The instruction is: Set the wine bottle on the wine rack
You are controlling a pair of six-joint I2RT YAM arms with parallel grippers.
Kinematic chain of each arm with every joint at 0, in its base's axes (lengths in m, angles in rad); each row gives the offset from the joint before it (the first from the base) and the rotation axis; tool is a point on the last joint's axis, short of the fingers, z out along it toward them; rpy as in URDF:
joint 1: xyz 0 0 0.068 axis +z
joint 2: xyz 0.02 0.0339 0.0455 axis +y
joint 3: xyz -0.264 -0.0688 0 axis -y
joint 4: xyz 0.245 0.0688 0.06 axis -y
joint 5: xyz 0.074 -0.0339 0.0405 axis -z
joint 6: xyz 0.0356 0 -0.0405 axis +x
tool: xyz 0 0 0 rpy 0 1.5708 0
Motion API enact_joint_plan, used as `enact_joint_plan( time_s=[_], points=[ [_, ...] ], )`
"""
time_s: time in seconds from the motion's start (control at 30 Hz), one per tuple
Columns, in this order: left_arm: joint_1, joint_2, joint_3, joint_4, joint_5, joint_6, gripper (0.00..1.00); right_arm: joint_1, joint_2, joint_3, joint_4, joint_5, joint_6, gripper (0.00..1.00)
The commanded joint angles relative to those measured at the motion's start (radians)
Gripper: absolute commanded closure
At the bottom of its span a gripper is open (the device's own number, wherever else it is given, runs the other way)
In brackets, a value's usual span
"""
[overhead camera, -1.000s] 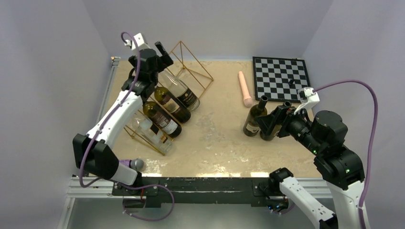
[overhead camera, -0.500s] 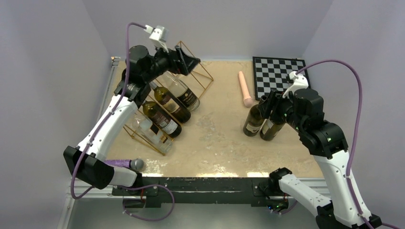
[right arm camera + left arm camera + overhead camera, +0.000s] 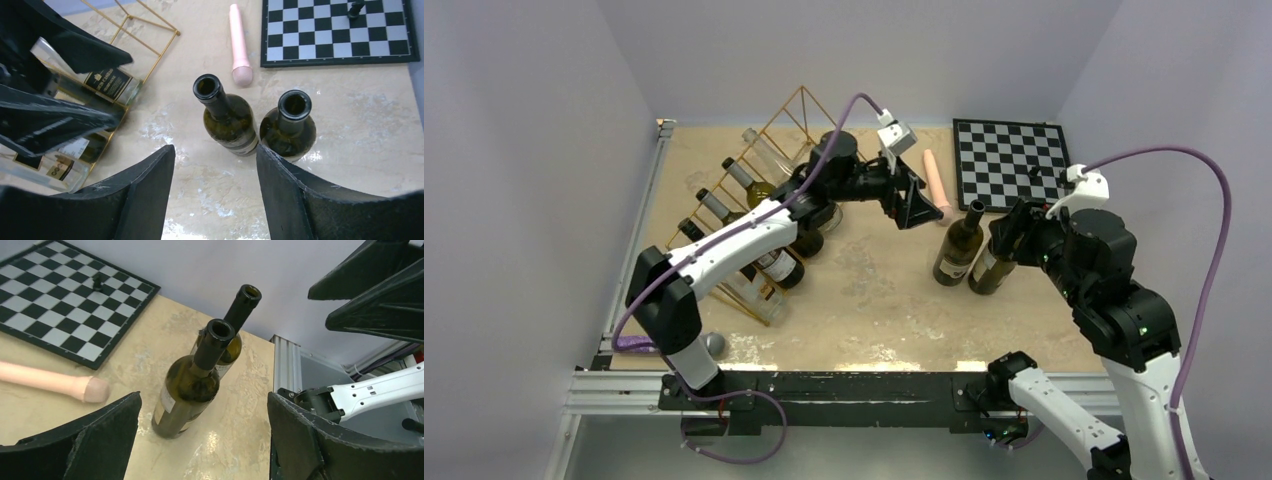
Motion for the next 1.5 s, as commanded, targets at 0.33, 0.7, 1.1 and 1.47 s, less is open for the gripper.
enact_joint_plan(
  time_s=[0.33, 0.7, 1.1, 1.47],
  points=[
    [-0.146, 0.200, 0.207, 0.074, -0.136, 0.134, 0.01, -0.003, -0.057, -0.020, -0.036, 0.098, 0.008, 0.32],
    [-0.165, 0.305, 0.254, 0.089, -0.127, 0.174, 0.06, -0.002, -0.103, -0.042, -0.004, 0.035, -0.006, 0.30],
    [-0.175, 0.377, 0.259, 0.170, -0.047, 0.149, 0.44, -0.002, -0.124, -0.033, -0.017, 0.053, -0.019, 0.29],
    [-0.175, 0.295, 0.235, 0.136, -0.281, 0.223, 1.00, -0.002, -0.125, -0.042, -0.012, 0.046, -0.018, 0.28]
  ],
)
